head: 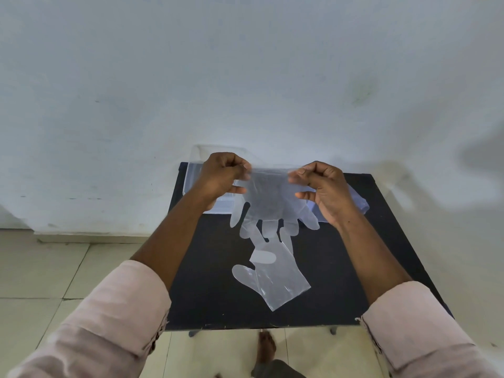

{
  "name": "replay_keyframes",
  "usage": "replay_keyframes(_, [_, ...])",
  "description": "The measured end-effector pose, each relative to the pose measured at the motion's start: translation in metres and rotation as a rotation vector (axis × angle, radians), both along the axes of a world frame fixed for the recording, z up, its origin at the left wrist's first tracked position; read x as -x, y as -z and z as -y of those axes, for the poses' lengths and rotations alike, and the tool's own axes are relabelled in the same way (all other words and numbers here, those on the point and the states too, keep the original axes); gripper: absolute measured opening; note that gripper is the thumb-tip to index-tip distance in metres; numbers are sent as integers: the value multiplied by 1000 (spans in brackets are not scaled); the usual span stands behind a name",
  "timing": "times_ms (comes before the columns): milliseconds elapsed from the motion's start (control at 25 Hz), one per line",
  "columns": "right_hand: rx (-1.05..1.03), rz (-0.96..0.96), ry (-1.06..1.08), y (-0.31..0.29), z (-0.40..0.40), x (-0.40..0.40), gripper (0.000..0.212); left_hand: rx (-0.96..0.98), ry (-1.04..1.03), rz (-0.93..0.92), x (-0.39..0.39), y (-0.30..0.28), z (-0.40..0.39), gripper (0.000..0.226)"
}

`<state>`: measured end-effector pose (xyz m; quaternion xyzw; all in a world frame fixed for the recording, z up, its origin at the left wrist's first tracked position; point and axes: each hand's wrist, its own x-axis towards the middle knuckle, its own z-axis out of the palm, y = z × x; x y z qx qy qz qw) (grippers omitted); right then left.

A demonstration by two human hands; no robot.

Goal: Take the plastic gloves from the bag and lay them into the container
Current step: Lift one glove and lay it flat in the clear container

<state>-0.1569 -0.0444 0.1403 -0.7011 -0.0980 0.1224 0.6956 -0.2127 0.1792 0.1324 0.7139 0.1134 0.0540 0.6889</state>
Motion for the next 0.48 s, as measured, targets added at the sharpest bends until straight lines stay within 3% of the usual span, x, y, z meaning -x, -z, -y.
replay_keyframes(480, [94, 31, 27, -2, -8, -6, 17, 66, -48, 52, -13, 13, 8, 14])
